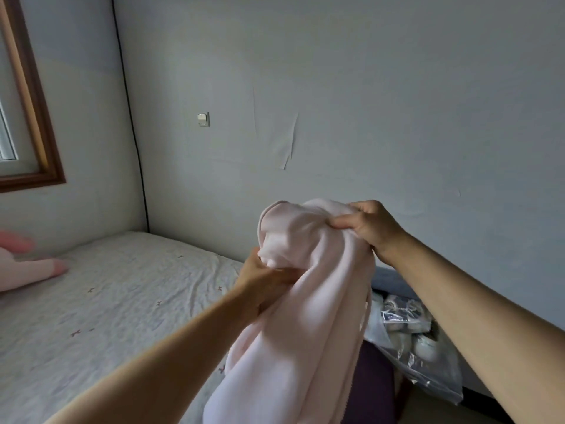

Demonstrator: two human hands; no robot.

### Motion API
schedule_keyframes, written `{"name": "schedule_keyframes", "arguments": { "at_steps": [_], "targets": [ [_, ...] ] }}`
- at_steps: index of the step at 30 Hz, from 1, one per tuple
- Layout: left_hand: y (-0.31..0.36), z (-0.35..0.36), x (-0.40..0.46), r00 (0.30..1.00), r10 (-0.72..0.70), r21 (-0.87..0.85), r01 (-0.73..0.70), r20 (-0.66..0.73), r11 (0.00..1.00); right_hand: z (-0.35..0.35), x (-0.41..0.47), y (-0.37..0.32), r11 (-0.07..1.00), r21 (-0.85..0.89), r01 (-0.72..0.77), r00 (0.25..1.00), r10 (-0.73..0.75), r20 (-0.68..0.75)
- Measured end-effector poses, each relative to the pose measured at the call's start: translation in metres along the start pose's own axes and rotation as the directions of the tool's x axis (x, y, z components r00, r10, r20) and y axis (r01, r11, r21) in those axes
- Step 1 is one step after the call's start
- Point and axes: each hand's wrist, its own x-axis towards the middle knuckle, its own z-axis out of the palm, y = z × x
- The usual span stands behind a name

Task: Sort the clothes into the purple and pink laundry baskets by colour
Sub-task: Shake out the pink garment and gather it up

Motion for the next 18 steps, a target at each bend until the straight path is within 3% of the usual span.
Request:
{"name": "schedule_keyframes", "arguments": {
  "at_steps": [2, 3, 6, 9, 13, 15, 18],
  "targets": [
    [-0.007, 0.002, 0.0, 0.996, -0.008, 0.037, 0.012, -0.09, 0.999, 0.005, -0.001, 0.006, 0.936, -0.335, 0.113, 0.971, -0.175, -0.162],
    [-0.01, 0.004, 0.001, 0.987, -0.012, 0.063, 0.023, -0.16, 0.998, 0.01, -0.006, 0.006, 0.882, -0.451, 0.137, 0.954, -0.239, -0.178],
    [-0.01, 0.01, 0.0, 0.931, 0.03, 0.15, 0.027, -0.363, 0.988, 0.031, -0.032, 0.016, 0.775, -0.599, 0.2, 0.937, -0.329, -0.114],
    [0.0, 0.014, -0.004, 0.869, 0.086, 0.184, 0.006, -0.488, 0.983, 0.063, -0.068, 0.042, 0.58, -0.745, 0.331, 0.849, -0.528, -0.034],
    [0.014, 0.016, -0.012, 0.853, 0.082, 0.199, 0.027, -0.516, 0.98, 0.095, -0.098, 0.074, 0.49, -0.775, 0.399, 0.902, -0.36, 0.237],
    [0.021, 0.014, -0.015, 0.869, 0.07, 0.177, 0.02, -0.49, 0.984, 0.097, -0.095, 0.083, 0.429, -0.812, 0.395, 0.892, -0.389, 0.229],
    [0.035, 0.002, -0.012, 0.885, -0.035, 0.102, 0.093, -0.465, 0.99, 0.094, -0.089, 0.091, 0.513, -0.785, 0.346, 0.91, -0.386, 0.148]
  ]
}}
